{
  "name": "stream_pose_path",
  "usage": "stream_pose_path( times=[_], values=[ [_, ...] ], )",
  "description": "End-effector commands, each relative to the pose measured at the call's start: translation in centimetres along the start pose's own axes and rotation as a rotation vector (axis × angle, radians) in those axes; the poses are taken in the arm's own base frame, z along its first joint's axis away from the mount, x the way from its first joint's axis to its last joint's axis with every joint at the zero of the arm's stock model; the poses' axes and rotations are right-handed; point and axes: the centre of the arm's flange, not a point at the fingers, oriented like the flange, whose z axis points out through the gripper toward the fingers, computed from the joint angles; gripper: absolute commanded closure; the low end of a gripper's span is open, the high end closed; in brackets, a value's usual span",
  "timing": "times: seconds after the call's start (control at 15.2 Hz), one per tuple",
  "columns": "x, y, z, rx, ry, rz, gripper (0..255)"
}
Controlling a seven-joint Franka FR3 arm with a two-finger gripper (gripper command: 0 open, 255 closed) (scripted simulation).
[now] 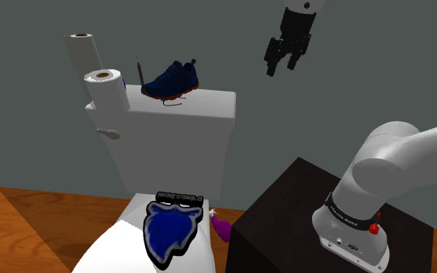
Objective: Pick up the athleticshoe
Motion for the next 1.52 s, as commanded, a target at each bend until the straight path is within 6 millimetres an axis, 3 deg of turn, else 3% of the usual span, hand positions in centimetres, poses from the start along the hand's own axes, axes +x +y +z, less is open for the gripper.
stream_pose_path(
  times=[0.0, 0.73, 1.45],
  values=[
    [0.0, 0.0, 0.0, 0.0, 0.0, 0.0, 0],
    [11.6, -9.1, 2.0, -0.078, 0.042, 0.254, 0],
    [25.1, -14.7, 4.1, -0.156, 0.085, 0.509, 0]
  ],
)
